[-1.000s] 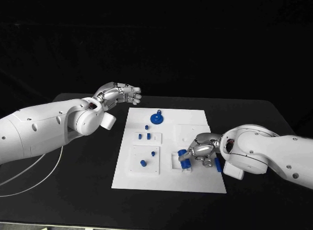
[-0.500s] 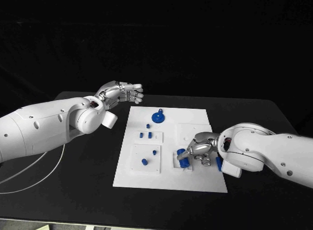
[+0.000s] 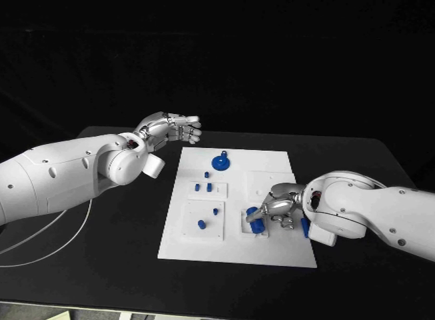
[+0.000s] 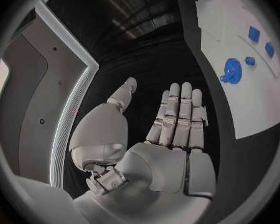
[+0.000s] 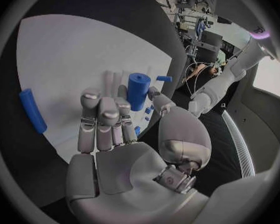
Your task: Assemble the parts on the task board
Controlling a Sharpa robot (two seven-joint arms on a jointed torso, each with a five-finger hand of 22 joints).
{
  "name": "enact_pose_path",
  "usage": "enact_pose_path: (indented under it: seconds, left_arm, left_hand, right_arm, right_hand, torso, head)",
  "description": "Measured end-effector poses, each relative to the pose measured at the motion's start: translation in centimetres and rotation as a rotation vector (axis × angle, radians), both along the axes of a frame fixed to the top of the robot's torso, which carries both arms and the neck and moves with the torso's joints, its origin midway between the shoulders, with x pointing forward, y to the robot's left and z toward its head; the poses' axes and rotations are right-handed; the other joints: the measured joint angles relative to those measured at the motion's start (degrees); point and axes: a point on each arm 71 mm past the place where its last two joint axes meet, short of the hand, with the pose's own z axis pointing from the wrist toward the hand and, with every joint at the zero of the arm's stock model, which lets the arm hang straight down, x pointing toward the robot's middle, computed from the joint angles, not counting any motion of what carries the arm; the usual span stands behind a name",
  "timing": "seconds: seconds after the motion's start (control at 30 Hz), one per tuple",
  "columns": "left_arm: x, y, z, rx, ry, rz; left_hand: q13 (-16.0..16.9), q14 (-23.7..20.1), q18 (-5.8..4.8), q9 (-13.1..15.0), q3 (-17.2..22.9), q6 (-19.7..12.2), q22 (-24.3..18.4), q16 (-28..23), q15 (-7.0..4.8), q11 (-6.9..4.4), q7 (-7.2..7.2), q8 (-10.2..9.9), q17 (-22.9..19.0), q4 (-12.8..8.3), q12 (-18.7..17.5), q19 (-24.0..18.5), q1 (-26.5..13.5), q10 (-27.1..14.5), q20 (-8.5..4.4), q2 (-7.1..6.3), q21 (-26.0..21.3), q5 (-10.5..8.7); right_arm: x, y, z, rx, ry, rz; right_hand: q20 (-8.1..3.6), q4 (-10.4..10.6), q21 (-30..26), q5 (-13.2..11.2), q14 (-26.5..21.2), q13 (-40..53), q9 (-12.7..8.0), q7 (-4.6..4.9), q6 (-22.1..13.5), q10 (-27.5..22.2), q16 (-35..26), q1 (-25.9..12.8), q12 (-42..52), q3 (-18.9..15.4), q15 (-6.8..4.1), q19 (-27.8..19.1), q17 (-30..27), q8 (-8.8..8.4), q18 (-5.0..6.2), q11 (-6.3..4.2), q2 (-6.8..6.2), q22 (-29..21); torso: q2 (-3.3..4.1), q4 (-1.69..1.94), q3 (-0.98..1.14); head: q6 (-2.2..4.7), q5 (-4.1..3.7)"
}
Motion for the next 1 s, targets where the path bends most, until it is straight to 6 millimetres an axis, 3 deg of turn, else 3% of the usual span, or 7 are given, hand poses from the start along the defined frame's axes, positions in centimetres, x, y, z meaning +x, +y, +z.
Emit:
enact_pose_path:
  seconds: [0.17, 0.53, 0.67, 1.0]
  left_arm:
    - [-0.01, 0.00, -0.01, 0.000, 0.001, -0.002]
    - [-0.03, -0.06, -0.02, 0.000, 0.003, -0.008]
    - [-0.03, -0.06, -0.02, 0.000, 0.004, -0.009]
    - [-0.01, 0.14, -0.03, 0.001, 0.005, -0.006]
  left_hand:
    - [0.0, 0.0, -0.01, 0.0, 0.0, 0.0, 0.1, 0.0, 0.00, 0.00, 0.00, 0.0, 0.0, 0.0, 0.0, 0.0, 0.0, 0.0, 0.00, 0.00, 0.0, 0.00]
    - [-0.1, 0.0, -0.03, -0.1, -0.3, 0.0, 0.2, 0.0, 0.00, 0.00, 0.00, 0.0, 0.1, -0.3, -0.2, 0.0, 0.0, 0.0, 0.00, 0.00, -0.2, 0.00]
    - [-0.1, 0.0, -0.05, -0.1, -0.3, 0.0, 0.2, 0.0, 0.00, 0.00, 0.00, 0.0, 0.1, -0.3, -0.2, 0.0, 0.0, 0.0, 0.00, 0.00, -0.2, 0.00]
    - [-0.1, 0.0, -0.10, -0.1, -0.3, 0.0, 0.2, -0.2, 0.00, 0.00, 0.00, 0.0, 0.1, -0.3, -0.2, 0.0, 0.0, 0.0, 0.00, 0.00, -0.2, 0.00]
  right_arm:
    - [0.03, 0.09, -0.01, -0.005, -0.006, 0.003]
    - [0.02, 0.24, 0.01, -0.013, -0.020, 0.014]
    - [-0.10, 0.25, 0.03, -0.010, -0.020, 0.018]
    - [-0.84, -0.21, 0.02, 0.009, -0.007, 0.047]
  right_hand:
    - [0.00, -0.8, 0.0, 0.0, -0.1, 0.1, -0.2, 0.05, 0.0, 0.0, 0.0, -1.0, -0.2, -1.7, -0.08, 0.0, -0.1, -0.44, 0.03, 0.00, -0.50, 0.0]
    - [-0.20, -3.7, -0.2, 0.2, -0.1, 0.5, -0.4, 0.16, -0.1, -0.2, 0.0, -3.6, -0.7, -6.0, -0.07, -0.4, -0.1, -0.91, 0.05, -0.22, -0.20, 0.0]
    - [-0.40, -4.7, -0.2, 0.2, -0.2, 0.6, -0.9, 0.16, -0.1, -0.2, 0.0, -4.1, -0.7, -6.9, -0.16, -0.6, -0.1, -1.53, 0.05, -0.22, 0.21, 0.0]
    - [-0.30, -7.0, -0.6, 0.7, -0.3, 0.8, -0.7, 0.13, -0.2, -0.3, 0.0, -4.2, -0.9, -7.7, -0.26, -0.7, -0.1, -1.19, 0.05, -0.33, 0.33, -0.2]
  torso:
    - [-0.01, -0.02, 0.04]
    - [-0.01, -0.06, 0.05]
    - [-0.01, -0.06, 0.05]
    - [0.00, -0.04, 0.05]
  head:
    - [0.01, 0.07]
    - [-0.05, 0.18]
    - [-0.10, 0.18]
    - [-0.04, 0.23]
